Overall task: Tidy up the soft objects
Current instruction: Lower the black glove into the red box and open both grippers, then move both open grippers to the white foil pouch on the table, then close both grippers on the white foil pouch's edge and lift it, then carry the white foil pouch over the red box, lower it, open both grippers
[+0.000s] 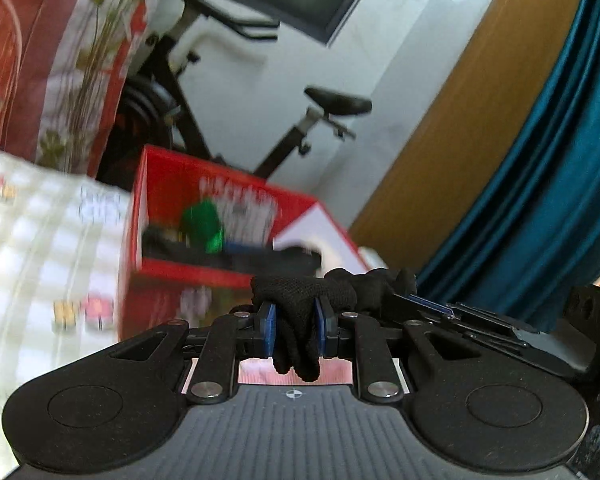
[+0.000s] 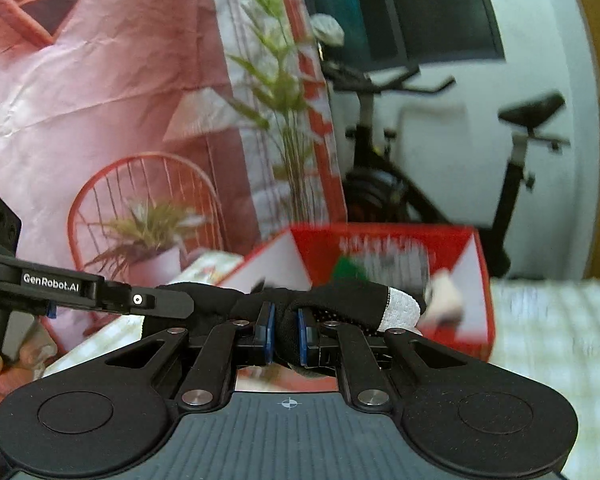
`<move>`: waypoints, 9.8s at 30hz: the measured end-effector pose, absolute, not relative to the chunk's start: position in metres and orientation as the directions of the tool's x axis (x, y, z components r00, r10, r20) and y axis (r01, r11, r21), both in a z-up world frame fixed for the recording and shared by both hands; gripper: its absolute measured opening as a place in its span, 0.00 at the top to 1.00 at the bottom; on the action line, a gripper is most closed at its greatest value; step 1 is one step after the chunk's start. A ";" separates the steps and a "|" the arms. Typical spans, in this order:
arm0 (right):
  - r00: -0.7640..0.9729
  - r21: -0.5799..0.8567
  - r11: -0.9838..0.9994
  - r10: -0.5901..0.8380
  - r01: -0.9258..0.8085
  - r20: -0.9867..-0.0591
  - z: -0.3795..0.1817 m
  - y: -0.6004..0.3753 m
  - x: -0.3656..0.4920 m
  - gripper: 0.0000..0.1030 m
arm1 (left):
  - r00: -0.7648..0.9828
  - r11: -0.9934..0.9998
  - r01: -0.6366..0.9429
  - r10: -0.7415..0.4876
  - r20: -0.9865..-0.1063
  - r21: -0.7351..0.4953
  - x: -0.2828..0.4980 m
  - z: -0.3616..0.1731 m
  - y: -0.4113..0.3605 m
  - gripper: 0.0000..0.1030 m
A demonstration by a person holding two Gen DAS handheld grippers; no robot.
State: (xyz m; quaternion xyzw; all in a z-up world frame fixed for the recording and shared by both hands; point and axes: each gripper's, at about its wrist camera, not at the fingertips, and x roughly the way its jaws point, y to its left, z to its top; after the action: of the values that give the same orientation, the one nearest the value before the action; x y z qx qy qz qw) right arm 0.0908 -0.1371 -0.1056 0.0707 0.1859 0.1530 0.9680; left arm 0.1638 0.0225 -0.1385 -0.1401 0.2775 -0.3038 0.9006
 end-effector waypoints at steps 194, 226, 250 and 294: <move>0.828 0.263 0.939 0.324 -0.221 -0.457 -0.172 -0.128 0.060 0.67 | 0.572 0.742 0.457 -0.667 -0.478 -0.490 0.144 -0.177 0.003 0.49; 0.683 0.345 0.930 0.336 -0.130 -0.649 -0.247 -0.112 0.115 0.60 | 0.469 0.837 0.284 -0.546 -0.694 -0.467 0.175 -0.255 0.046 0.43; 0.802 0.366 0.919 0.327 -0.146 -0.500 -0.189 -0.143 0.095 0.88 | 0.552 0.783 0.409 -0.622 -0.556 -0.469 0.171 -0.193 0.026 0.57; 0.660 0.215 0.975 0.125 0.058 -0.741 -0.182 -0.160 0.287 0.88 | 0.513 0.881 0.367 -0.458 -0.726 -0.297 0.315 -0.192 -0.045 0.45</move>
State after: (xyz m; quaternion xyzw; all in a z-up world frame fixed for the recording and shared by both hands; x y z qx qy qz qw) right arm 0.2868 -0.1601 -0.1818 0.1105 0.4119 0.0185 0.9043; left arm 0.3149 -0.0452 -0.1919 -0.0527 0.4325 -0.2378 0.8681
